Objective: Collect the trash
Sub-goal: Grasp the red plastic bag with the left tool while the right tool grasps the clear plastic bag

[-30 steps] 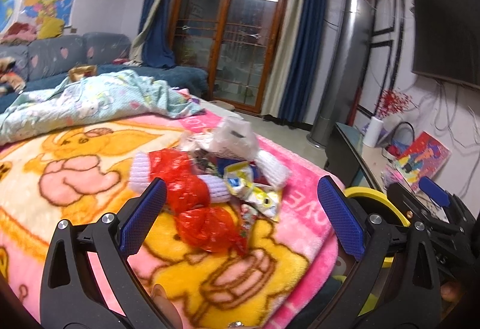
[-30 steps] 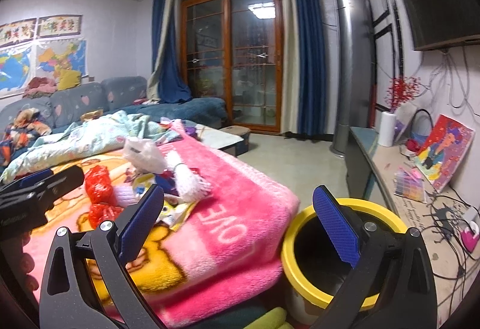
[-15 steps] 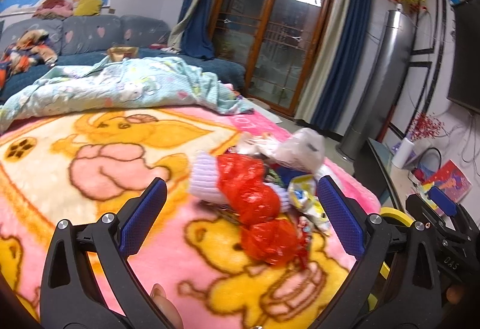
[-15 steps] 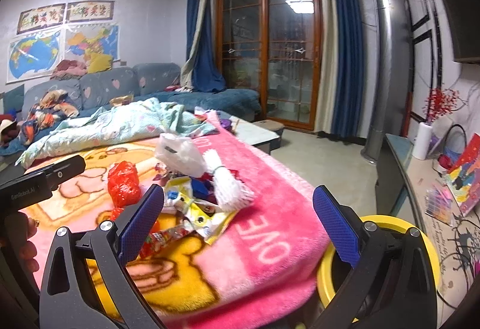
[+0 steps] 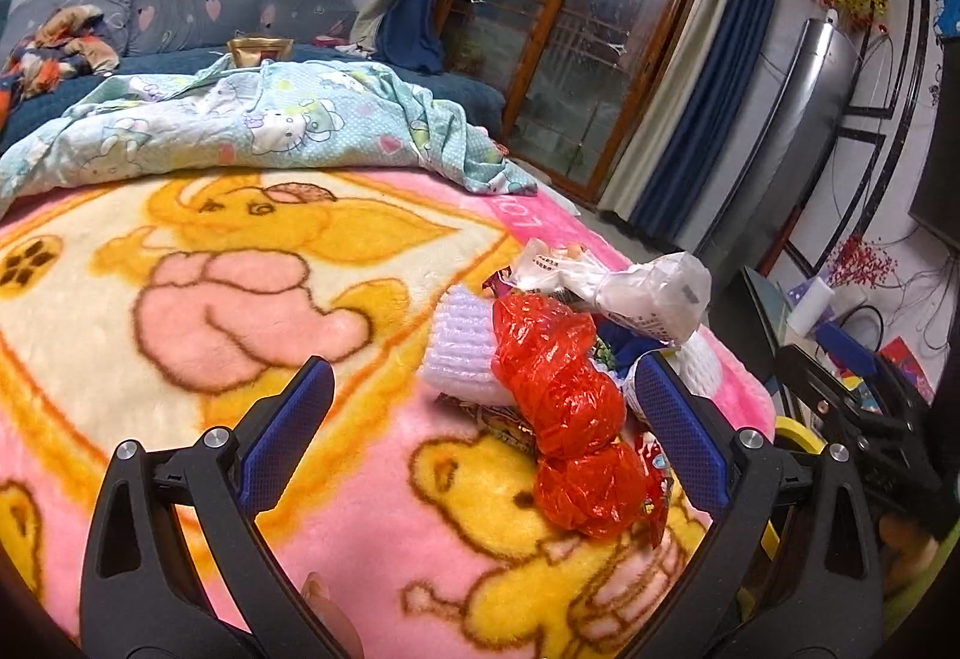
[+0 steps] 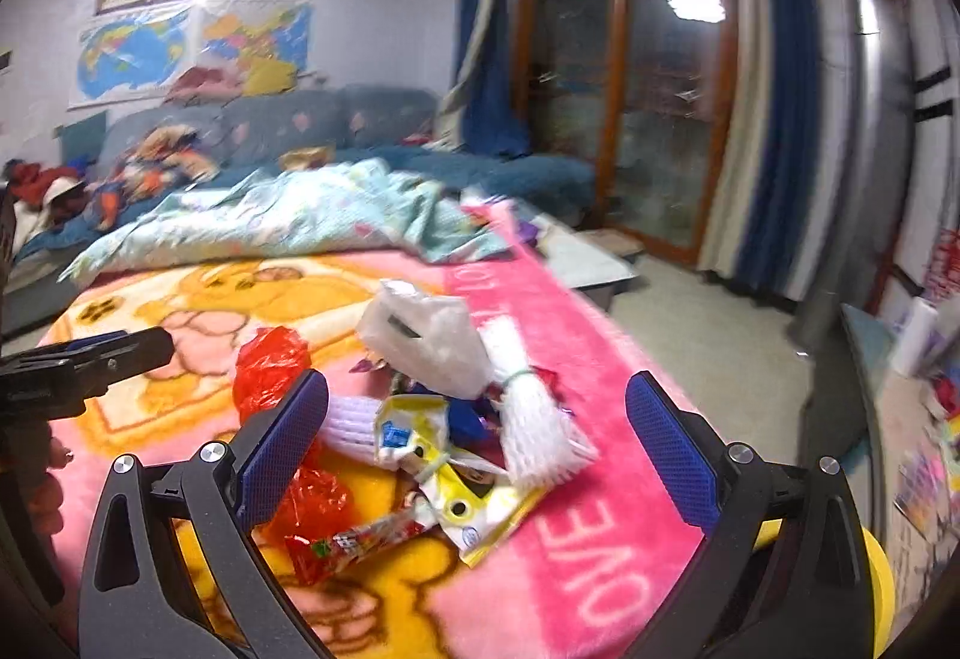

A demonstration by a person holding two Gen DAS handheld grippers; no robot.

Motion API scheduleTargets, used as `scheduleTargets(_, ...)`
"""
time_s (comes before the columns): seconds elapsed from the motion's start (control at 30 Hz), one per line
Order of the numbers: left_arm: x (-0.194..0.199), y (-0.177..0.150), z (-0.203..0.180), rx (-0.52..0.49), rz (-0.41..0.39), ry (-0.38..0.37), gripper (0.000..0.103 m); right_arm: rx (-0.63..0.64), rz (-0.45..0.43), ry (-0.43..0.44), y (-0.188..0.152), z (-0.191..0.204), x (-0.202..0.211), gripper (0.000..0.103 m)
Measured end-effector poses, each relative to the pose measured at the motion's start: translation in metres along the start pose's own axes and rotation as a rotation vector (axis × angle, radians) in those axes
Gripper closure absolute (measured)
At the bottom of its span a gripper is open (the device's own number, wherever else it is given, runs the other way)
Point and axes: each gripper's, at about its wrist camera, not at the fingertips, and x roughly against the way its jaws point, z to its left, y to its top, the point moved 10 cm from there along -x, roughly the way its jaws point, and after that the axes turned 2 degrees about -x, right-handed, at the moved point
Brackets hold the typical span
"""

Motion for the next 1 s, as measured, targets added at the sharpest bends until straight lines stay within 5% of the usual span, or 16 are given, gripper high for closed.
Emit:
scheduleTargets(0.33,-0.034,-0.026,-0.013,-0.004,0.131,-0.093,0.012,0.195,0.04,0.058,0.008,0.014,-0.055,0.007)
scheduleTargets(0.43,-0.041,-0.034,-0.018,0.015,0.173,-0.139,0.021,0.232,0.069,0.072,0.005,0.019,-0.07,0.007)
scheduleTargets(0.5,-0.044,-0.038,-0.021,0.017,0.194,-0.159,0.026,0.248,0.078,0.075,0.005,0.021,-0.079,0.018)
scheduleTargets(0.63,-0.052,-0.046,-0.032,0.024,0.229,-0.2,0.033,0.232,0.091,0.09,0.002,0.022,-0.088,0.022)
scheduleTargets(0.77,-0.054,-0.054,-0.039,0.015,0.257,-0.221,0.043,0.196,0.12,0.135,-0.003,0.024,-0.096,0.051)
scheduleTargets(1.0,-0.06,-0.068,-0.048,-0.002,0.302,-0.218,0.066,0.131,0.082,0.182,0.002,0.027,-0.087,0.067)
